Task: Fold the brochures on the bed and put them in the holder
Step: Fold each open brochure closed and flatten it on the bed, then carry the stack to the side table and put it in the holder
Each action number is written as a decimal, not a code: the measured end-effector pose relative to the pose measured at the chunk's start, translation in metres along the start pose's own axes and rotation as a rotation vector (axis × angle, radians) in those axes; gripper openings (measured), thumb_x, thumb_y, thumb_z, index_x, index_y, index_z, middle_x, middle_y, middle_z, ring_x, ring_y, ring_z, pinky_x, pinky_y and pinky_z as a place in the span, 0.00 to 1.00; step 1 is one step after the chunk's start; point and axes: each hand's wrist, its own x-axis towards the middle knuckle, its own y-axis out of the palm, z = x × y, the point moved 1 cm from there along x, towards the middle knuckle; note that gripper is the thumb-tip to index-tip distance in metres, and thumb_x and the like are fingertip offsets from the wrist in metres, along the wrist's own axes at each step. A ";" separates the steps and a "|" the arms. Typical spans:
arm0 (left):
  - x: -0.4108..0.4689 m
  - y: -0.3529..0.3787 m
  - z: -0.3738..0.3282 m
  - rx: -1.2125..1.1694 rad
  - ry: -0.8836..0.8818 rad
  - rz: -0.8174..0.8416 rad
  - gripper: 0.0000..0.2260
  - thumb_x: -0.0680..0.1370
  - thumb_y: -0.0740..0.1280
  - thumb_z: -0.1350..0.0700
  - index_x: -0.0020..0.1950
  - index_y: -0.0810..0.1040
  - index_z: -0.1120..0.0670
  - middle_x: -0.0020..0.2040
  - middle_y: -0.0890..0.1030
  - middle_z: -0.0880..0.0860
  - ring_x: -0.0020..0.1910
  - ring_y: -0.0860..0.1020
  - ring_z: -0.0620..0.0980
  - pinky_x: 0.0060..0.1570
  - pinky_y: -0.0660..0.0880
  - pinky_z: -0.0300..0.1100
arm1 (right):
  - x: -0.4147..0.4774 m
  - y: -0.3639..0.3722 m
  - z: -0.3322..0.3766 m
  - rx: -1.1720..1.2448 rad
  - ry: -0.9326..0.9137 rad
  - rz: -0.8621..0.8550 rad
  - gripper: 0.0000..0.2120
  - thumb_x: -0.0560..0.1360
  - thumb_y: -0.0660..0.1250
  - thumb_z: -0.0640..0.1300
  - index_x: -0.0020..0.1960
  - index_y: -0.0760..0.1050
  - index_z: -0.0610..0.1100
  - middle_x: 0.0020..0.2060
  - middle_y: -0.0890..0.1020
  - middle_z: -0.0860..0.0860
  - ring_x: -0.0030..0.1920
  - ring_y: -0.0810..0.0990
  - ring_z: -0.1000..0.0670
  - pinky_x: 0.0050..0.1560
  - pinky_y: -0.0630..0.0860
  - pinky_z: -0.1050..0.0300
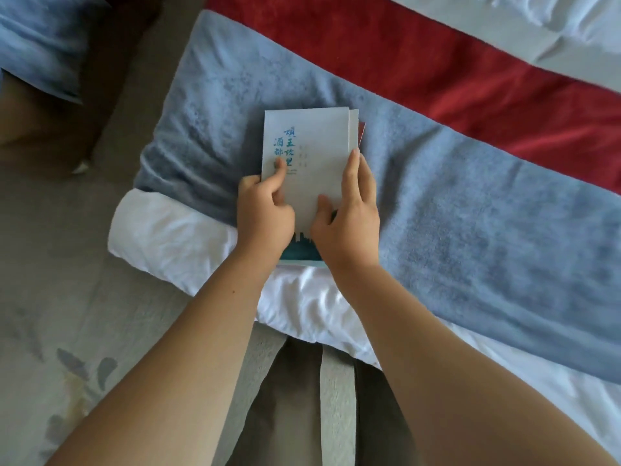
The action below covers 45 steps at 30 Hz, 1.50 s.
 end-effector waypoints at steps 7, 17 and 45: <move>-0.024 -0.035 -0.082 0.027 0.017 0.005 0.29 0.80 0.60 0.66 0.80 0.67 0.47 0.64 0.72 0.55 0.54 0.76 0.50 0.53 0.77 0.41 | 0.007 -0.075 0.047 0.000 -0.030 -0.050 0.21 0.81 0.62 0.39 0.71 0.78 0.49 0.81 0.60 0.42 0.71 0.75 0.42 0.66 0.75 0.51; -0.088 -0.153 -0.288 0.046 0.350 -0.112 0.24 0.82 0.66 0.51 0.78 0.70 0.49 0.71 0.71 0.54 0.66 0.74 0.51 0.60 0.66 0.34 | 0.024 -0.275 0.198 0.002 -0.114 -0.177 0.19 0.82 0.60 0.43 0.71 0.79 0.47 0.81 0.61 0.42 0.73 0.73 0.43 0.73 0.67 0.56; -0.357 -0.175 -0.712 0.298 0.846 -0.064 0.16 0.77 0.67 0.51 0.62 0.80 0.58 0.62 0.82 0.57 0.51 0.79 0.56 0.34 0.67 0.41 | -0.074 -0.745 0.282 -0.116 -0.010 -0.582 0.05 0.79 0.59 0.42 0.45 0.70 0.43 0.36 0.70 0.49 0.44 0.72 0.45 0.34 0.63 0.56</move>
